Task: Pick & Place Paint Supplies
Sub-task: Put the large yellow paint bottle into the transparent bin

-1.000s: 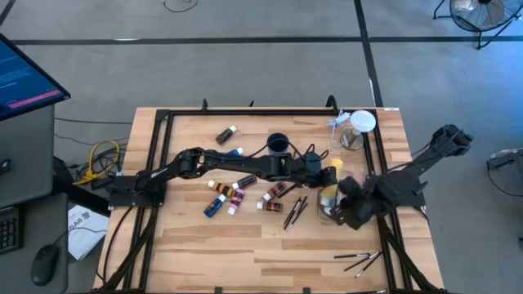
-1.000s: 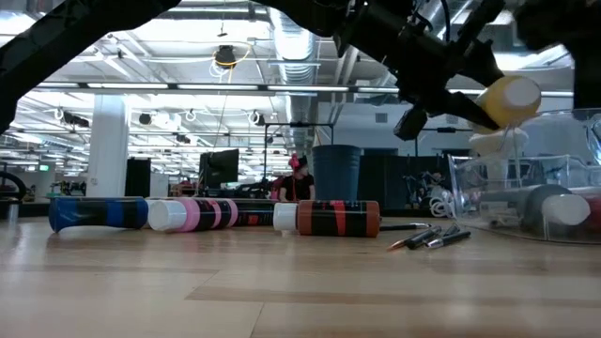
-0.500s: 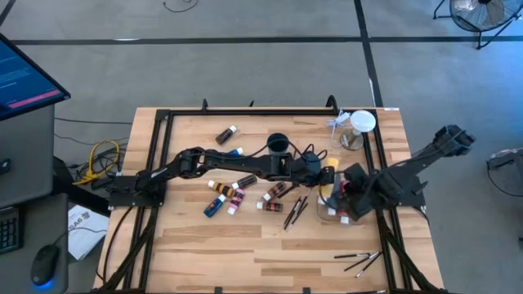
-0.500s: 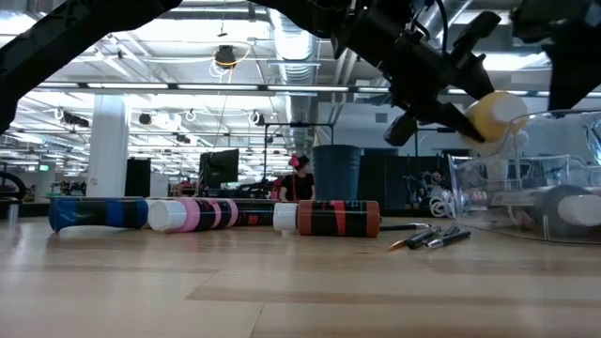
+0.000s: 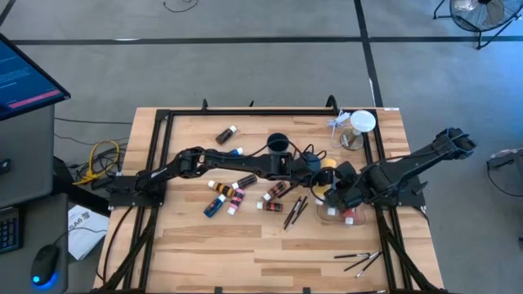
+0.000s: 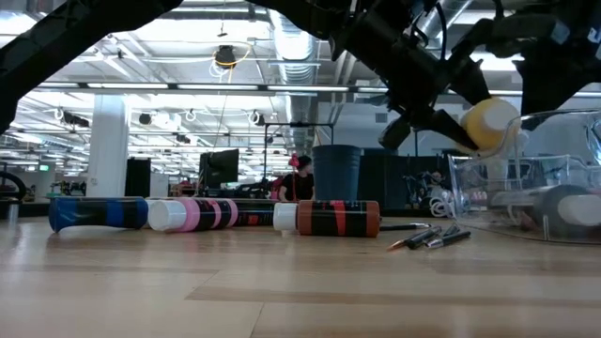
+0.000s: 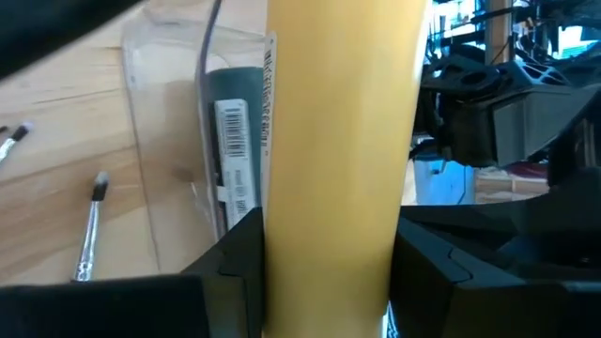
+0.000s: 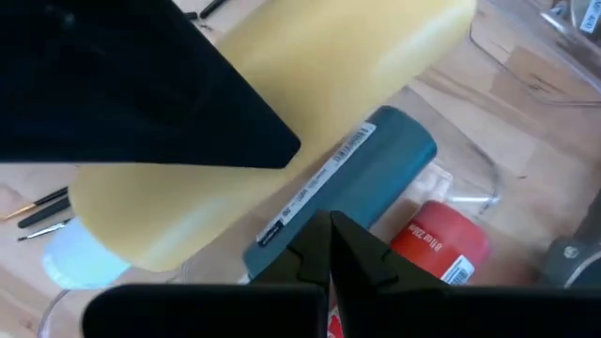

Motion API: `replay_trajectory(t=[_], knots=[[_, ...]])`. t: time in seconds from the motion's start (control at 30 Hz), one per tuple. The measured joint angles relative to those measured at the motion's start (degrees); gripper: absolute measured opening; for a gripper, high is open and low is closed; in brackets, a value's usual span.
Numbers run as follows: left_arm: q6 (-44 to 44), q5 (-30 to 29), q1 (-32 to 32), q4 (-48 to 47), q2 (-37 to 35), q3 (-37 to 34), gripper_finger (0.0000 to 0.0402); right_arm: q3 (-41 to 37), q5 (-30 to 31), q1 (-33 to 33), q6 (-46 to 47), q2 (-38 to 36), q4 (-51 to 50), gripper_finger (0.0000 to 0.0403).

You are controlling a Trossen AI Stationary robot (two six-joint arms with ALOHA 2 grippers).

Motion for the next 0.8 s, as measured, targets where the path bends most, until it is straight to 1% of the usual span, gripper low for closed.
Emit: replay_trajectory(t=[0.3,0.67,0.8], knots=[[1.87,0.22,-0.19,0.76,0.02,0.00,0.0150,0.00,-0.02,1.28,2.37,0.01,0.33,0.0000],[3.08,0.82,-0.14,2.13,0.02,0.02,0.0219,-0.02,-0.04,2.73,4.78,0.01,0.18,0.0000],[3.08,0.80,-0.14,2.16,0.02,0.02,0.0232,-0.04,-0.35,2.71,4.91,-0.12,0.05,0.0000]])
